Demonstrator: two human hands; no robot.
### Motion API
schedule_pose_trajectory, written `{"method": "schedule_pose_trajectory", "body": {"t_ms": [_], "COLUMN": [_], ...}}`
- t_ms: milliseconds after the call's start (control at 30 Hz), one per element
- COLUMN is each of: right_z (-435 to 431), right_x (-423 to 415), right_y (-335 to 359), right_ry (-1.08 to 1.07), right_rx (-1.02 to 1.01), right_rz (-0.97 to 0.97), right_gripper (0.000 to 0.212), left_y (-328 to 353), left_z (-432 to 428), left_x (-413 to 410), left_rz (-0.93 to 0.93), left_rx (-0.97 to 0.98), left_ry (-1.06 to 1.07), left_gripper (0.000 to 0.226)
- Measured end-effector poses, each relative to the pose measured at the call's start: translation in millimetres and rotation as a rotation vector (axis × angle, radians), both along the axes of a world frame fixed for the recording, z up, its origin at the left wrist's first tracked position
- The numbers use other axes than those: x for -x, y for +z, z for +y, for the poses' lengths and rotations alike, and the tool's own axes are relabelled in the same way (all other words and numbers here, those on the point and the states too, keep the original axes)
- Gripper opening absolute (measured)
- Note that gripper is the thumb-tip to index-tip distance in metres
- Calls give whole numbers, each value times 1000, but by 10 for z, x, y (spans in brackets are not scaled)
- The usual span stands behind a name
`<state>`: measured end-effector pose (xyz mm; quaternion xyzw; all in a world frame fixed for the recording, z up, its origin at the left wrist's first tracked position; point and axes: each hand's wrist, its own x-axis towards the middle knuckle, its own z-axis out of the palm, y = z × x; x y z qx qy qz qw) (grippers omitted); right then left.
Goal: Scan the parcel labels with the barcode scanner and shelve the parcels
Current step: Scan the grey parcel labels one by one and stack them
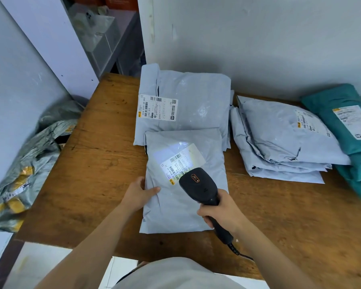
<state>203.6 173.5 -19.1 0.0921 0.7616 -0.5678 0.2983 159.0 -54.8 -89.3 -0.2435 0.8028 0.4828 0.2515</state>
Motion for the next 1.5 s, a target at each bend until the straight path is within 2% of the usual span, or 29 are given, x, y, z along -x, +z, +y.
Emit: {"method": "schedule_pose_trajectory", "body": {"t_ms": [433,533,633,767,833,900,967,1000,1033,1100,1133,1167,1267,1333,1400,1433,1500], "right_z": [-8,13,59,154,169,158,135,118,96,47,23,1,-41,-53,-70,-81,-106], "right_x": [-39,-66,-72,21,81,119,137,141,137,124,121,122,149,170,183,187,195], "right_y": [-12,-28,-42,-63,-77,-88,-99,-107,-113,-131,-137,-144,-146,-142,-155,-167,-192], "right_ry": [2,-21,-90,-166,-139,-117,-92,-82,-72,-56,-44,-31,2,17,19,20,32], "right_rx": [4,3,-5,25,10,-3,-18,-23,-26,-35,-44,-52,-71,-81,-87,-90,-98], "right_rz": [25,20,30,25,42,46,46,39,31,14,8,3,-2,3,0,-6,-25], "right_gripper": [16,17,15,12,18,26,32,33,33,30,28,27,25,24,22,20,17], "left_y": [-90,-68,4,213,323,411,480,478,462,354,270,178,-96,-219,-281,-254,-91], "left_z": [39,109,117,-387,-820,-1176,-1360,-1400,-1412,-1380,-1354,-1312,-1162,-1081,-1043,-1057,-1196], "left_x": [37,61,101,178,318,546,737,786,811,803,765,716,450,246,134,142,222], "left_rz": [-64,-40,48,23,-48,-96,-29,35,122,301,358,340,55,0,-59,-91,-123], "left_rx": [13,27,-71,-221,-78,237,579,695,747,665,611,601,679,704,719,698,492], "left_ry": [61,18,-43,-168,-372,-573,-697,-690,-652,-521,-465,-463,-453,-316,-306,-346,-414], "left_gripper": [63,57,45,51,55,55,54,51,48,36,27,25,60,71,76,80,98]}}
